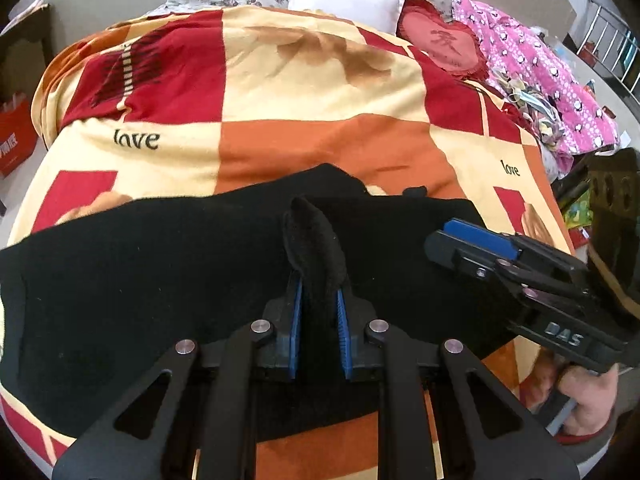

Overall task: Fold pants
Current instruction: 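Pinch the folded pants with the left gripper and release it, then grasp the folded black pants' end with the left gripper and lift it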

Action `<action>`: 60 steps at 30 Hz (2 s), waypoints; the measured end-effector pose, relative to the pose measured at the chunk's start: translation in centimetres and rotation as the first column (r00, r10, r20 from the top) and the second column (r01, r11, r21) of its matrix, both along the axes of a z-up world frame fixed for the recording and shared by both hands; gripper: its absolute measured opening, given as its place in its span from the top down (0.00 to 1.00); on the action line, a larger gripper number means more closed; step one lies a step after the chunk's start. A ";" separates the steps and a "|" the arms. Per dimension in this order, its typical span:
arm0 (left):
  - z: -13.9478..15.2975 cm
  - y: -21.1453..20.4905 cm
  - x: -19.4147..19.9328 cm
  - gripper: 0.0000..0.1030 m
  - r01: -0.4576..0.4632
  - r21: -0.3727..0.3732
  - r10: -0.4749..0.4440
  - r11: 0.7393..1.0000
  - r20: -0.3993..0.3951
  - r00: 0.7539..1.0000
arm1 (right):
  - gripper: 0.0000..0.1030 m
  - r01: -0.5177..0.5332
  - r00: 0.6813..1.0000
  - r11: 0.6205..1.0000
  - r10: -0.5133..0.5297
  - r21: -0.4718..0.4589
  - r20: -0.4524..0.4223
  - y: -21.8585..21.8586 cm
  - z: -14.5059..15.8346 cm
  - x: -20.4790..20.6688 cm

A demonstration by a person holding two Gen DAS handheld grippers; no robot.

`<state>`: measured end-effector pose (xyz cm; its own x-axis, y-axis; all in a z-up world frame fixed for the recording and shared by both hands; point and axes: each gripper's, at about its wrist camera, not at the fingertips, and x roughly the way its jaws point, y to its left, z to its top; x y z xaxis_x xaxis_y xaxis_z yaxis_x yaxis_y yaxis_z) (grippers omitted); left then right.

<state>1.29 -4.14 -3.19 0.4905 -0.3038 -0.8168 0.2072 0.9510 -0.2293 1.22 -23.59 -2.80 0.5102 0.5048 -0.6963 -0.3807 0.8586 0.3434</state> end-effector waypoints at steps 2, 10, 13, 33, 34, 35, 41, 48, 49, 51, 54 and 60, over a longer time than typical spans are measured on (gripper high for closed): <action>0.1 -0.1 -0.1 0.83 -0.002 0.017 0.002 1.000 0.008 1.000 | 0.64 0.001 1.000 1.000 -0.001 -0.010 0.008 -0.3 0.8 -0.9; -0.1 -0.7 -0.4 0.78 -0.012 0.048 0.010 0.999 0.035 0.999 | 0.64 0.006 1.000 0.996 -0.004 -0.094 0.023 -1.0 0.6 -4.7; -0.3 -0.6 -0.4 0.75 -0.021 0.040 0.020 0.999 0.033 0.999 | 0.63 0.017 1.000 0.994 -0.014 -0.112 0.028 -0.8 -0.3 -5.0; 2.7 5.3 -4.0 0.48 -0.142 0.049 0.137 0.989 0.091 0.986 | 0.64 -0.124 0.992 0.983 0.127 -0.136 0.009 6.9 0.5 -2.1; 2.8 5.7 -4.2 0.48 -0.152 0.046 0.147 0.987 0.092 0.985 | 0.64 -0.135 0.991 0.981 0.137 -0.143 0.005 7.6 0.2 -1.7; 2.8 6.2 -4.3 0.48 -0.162 0.046 0.157 0.986 0.091 0.983 | 0.64 -0.144 0.989 0.978 0.147 -0.151 0.007 8.4 -0.2 -1.5; 2.4 8.6 -5.0 0.48 -0.227 0.051 0.223 0.972 0.073 0.972 | 0.64 -0.162 0.985 0.974 0.168 -0.156 0.030 10.1 0.6 -1.2; 2.2 10.6 -5.6 0.48 -0.278 0.038 0.275 0.960 0.072 0.959 | 0.63 -0.169 0.984 0.975 0.175 -0.147 0.032 10.1 1.0 -1.7; 2.2 10.8 -5.6 0.48 -0.282 0.037 0.279 0.959 0.072 0.958 | 0.63 -0.175 0.984 0.973 0.178 -0.150 0.012 10.3 0.4 -1.5; 2.1 11.1 -5.8 0.48 -0.289 0.033 0.287 0.957 0.070 0.955 | 0.62 -0.186 0.982 0.968 0.187 -0.168 -0.007 10.7 -0.6 -1.2; 2.1 11.7 -6.0 0.48 -0.300 0.025 0.298 0.954 0.062 0.953 | 0.58 -0.203 0.979 0.964 0.206 -0.173 0.001 11.1 0.2 -1.4; 1.8 13.5 -6.9 0.48 -0.331 -0.017 0.332 0.943 0.027 0.943 | 0.54 -0.270 0.959 0.955 0.278 -0.119 0.057 13.1 2.8 -1.1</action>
<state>-5.57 9.32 -1.36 0.5884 -0.1297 -0.7981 -0.1128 0.9642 -0.2398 0.07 -10.46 -0.01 0.4134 0.5558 -0.7213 -0.6270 0.7482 0.2172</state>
